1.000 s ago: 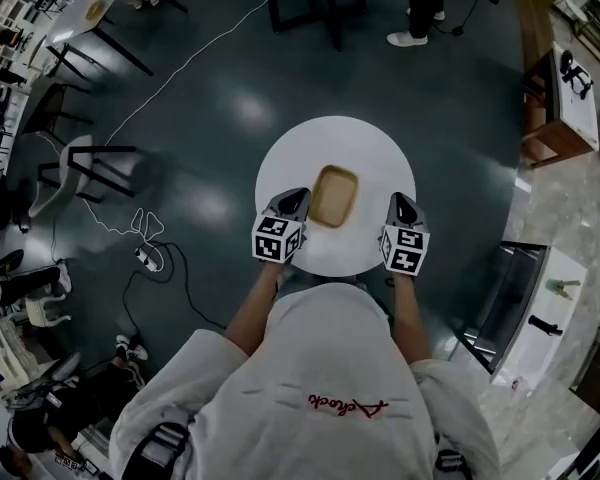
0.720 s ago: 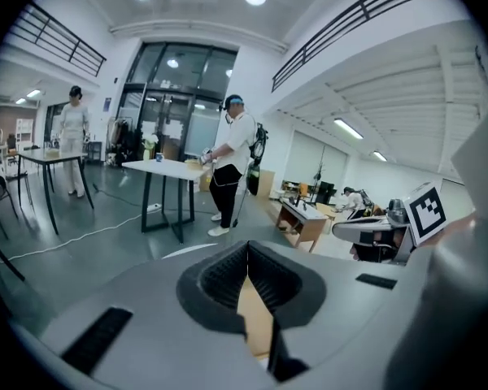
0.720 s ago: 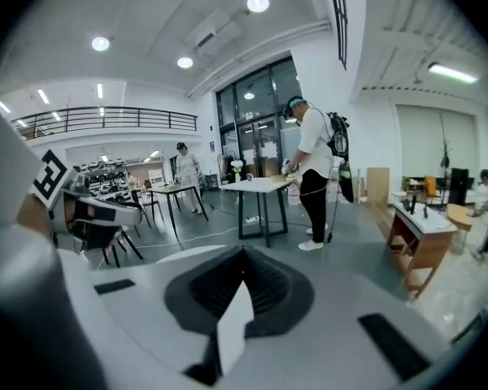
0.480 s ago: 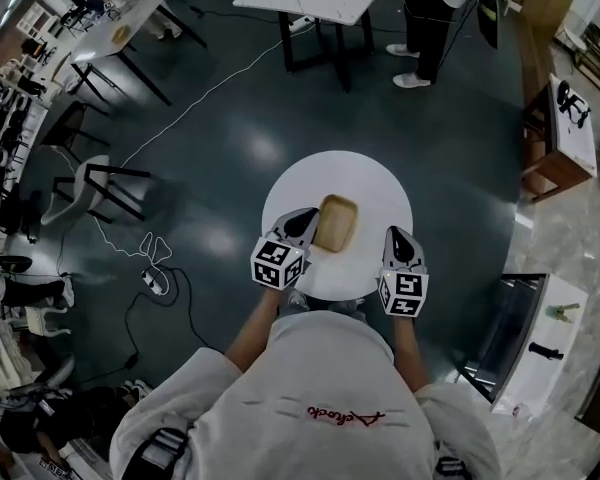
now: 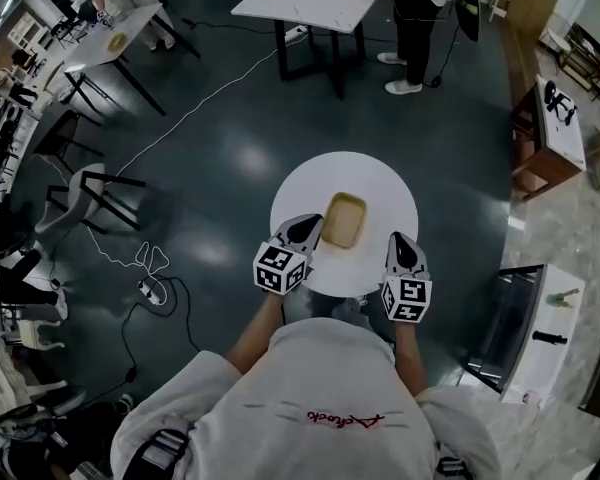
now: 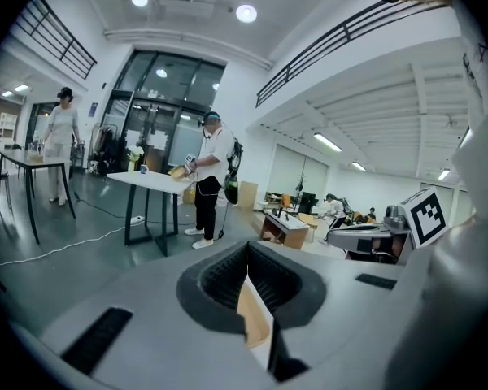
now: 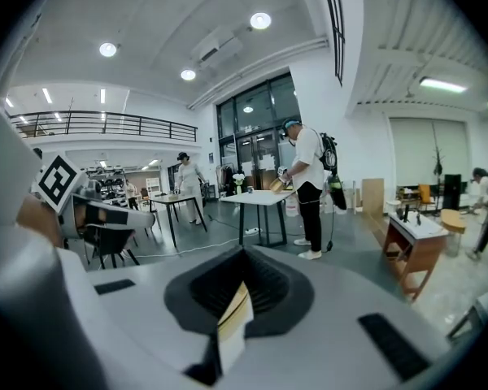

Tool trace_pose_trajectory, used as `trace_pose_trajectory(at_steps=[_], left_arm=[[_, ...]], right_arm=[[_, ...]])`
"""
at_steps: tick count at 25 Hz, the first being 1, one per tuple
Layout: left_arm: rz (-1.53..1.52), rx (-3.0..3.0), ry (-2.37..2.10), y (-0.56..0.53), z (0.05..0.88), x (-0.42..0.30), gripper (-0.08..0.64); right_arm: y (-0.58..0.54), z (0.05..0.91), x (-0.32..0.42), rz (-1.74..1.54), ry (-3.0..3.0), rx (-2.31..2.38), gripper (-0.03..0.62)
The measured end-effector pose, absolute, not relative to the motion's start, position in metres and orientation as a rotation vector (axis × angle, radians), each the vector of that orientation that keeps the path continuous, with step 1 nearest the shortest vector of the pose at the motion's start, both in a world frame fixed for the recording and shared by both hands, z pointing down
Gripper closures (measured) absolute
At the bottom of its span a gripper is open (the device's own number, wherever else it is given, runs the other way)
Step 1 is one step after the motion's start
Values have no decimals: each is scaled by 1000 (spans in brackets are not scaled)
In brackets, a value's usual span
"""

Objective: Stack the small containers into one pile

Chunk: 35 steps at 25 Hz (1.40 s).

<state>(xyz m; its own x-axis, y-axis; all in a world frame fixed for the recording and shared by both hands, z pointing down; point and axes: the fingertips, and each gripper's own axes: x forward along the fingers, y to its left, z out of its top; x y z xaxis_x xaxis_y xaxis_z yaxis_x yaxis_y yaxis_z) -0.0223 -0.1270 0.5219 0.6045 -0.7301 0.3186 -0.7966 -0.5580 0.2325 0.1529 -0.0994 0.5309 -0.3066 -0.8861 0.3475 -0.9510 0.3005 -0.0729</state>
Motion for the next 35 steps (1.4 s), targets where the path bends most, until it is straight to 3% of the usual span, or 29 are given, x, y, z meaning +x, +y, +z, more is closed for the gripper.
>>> trace_pose_trajectory(at_steps=[11,35], left_arm=[[210,2513,-1205,-82,517,-71,548],[198,2531,-1171,-75,516,-70,548]], right_arm=[[-50,526,101,374,-2309,1755,572],[-41,528,99,383,-2288,1768,572]])
